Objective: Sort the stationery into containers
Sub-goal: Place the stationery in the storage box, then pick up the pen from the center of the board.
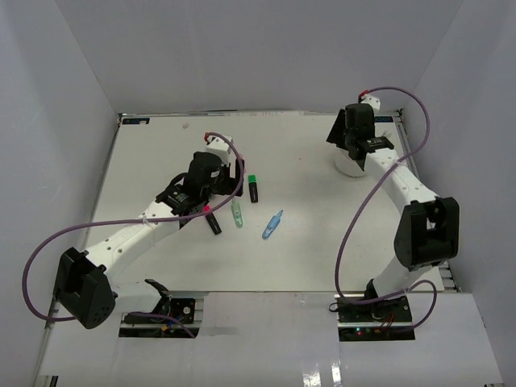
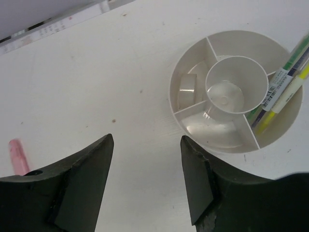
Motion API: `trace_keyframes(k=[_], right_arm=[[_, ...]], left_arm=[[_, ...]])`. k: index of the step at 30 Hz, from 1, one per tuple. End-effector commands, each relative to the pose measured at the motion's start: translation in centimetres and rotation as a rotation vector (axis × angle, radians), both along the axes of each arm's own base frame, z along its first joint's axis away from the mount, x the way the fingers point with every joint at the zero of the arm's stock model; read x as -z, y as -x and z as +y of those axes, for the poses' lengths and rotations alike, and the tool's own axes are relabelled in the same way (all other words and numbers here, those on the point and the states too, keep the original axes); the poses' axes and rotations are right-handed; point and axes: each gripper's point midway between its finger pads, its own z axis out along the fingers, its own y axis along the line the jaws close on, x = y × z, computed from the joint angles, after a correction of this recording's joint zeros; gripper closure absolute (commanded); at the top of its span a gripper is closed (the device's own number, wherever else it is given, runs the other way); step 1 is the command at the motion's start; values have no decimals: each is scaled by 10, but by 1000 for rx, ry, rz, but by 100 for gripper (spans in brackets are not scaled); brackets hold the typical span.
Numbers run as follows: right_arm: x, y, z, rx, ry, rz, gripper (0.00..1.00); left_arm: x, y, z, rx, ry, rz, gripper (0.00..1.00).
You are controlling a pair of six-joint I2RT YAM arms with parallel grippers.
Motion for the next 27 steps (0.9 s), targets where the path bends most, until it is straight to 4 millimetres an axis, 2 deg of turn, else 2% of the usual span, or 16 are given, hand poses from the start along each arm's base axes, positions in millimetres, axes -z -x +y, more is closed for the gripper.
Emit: trace_keyframes(k=[1,3,4,6,7,9,10,12,13,14,16,17,20,27], right_arm=[[-49,18,16,-162,-24,-131,35],[-49,33,23,-219,-43,-138,32],[-46,47,22,-244,-42,-151,31],[-42,63,26,-285,-62,-163,29],[-35,76,25,-292,-68,-170,27],[-27,90,26,-310,-84,-171,20],[-18,102,25,-323,-92,-167,18],[-7,114,24,-332,-97,-151,15],[-8,120,23,-335,-101,-160,15],[2,125,22,-337,-100,-154,13],[5,133,21,-343,-100,-164,12],[17,139,20,-345,-97,-145,11],[32,149,15,-336,-89,-144,7],[41,162,10,-343,-66,-194,5]], left_arm=[[-24,8,13,-133,106,42,2],[-26,18,17,-190,177,83,2],[-17,26,26,-229,168,126,2],[-18,38,32,-286,240,165,2],[-3,48,39,-316,231,205,2],[9,56,46,-375,273,232,2],[25,63,53,-406,263,255,2],[43,71,58,-460,287,299,2],[61,77,63,-490,270,334,2],[69,80,65,-512,273,350,2],[85,83,70,-580,292,371,2],[100,87,76,-613,266,389,2],[119,87,77,-664,263,418,2],[142,80,76,-739,284,425,5]])
